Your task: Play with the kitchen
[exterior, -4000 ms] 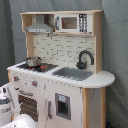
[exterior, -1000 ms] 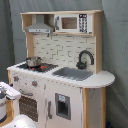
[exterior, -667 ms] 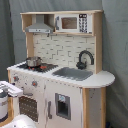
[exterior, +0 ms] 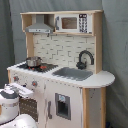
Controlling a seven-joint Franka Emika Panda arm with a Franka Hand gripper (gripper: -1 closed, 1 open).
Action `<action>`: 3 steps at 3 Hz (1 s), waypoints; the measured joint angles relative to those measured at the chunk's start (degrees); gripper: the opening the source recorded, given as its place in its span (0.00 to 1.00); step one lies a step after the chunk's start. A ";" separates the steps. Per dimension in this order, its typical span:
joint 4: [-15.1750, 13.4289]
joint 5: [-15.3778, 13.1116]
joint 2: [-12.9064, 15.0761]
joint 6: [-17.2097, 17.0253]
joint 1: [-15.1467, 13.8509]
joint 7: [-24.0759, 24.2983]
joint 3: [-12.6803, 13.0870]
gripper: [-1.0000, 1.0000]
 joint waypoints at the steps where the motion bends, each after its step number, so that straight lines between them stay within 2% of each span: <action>1: 1.13 0.00 0.00 4.10 -4.17 -0.07 0.23 1.00; 2: 2.15 0.00 0.00 8.06 -6.48 -2.87 -1.94 1.00; 3: 0.87 -0.01 0.05 12.22 -7.07 -6.89 -2.46 1.00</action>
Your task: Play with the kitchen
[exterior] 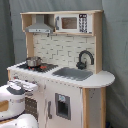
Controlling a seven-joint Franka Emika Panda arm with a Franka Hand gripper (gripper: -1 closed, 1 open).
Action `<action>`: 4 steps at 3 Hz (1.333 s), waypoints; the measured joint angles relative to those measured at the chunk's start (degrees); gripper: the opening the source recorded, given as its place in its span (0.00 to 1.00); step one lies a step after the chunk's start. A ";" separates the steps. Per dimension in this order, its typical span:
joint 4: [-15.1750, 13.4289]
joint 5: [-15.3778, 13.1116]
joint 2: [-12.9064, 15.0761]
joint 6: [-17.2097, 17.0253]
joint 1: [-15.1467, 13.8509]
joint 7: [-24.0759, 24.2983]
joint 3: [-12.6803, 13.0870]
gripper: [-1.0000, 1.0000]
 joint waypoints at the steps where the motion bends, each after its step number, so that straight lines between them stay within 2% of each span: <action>1: 0.00 0.00 0.00 4.99 -3.54 -0.72 0.64 1.00; 2: -2.00 2.64 0.00 6.65 1.04 -0.21 0.53 1.00; 3: -3.29 2.78 0.01 3.17 5.99 -0.58 -1.70 1.00; 4: -4.03 2.77 0.12 -0.29 9.30 -2.28 -4.33 1.00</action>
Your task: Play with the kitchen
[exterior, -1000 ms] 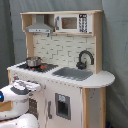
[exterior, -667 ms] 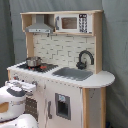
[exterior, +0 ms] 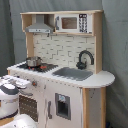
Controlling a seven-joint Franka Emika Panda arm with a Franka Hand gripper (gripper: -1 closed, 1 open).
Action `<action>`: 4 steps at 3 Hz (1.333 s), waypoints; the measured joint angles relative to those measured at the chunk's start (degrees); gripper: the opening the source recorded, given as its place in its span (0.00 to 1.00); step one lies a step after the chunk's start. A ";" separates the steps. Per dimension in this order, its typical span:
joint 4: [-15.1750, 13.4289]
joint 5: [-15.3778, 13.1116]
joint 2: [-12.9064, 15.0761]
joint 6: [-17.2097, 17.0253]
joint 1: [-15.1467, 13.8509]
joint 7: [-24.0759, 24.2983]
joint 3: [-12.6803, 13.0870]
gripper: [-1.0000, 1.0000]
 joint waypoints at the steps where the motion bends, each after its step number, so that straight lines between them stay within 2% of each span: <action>1: -0.14 0.00 0.56 -4.07 2.66 -2.83 -3.22 1.00; 4: 0.03 0.00 1.43 -15.60 7.85 -12.05 -12.42 1.00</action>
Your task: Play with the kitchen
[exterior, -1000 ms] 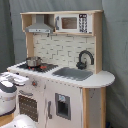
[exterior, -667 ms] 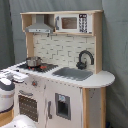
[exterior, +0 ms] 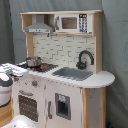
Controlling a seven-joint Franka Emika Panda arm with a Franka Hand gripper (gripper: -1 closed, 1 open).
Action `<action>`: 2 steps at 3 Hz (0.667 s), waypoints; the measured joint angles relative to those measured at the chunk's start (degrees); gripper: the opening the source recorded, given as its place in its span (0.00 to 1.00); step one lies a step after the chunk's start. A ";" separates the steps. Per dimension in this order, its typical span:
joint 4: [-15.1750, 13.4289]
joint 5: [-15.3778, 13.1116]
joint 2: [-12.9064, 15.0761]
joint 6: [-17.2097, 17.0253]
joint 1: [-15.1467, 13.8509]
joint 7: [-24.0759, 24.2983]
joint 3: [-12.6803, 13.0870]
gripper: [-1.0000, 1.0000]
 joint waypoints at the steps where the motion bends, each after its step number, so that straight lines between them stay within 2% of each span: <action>1: 0.16 0.00 0.01 -2.99 0.93 -3.90 -3.04 1.00; 2: 0.22 0.00 0.24 -5.57 1.13 -8.27 -6.40 1.00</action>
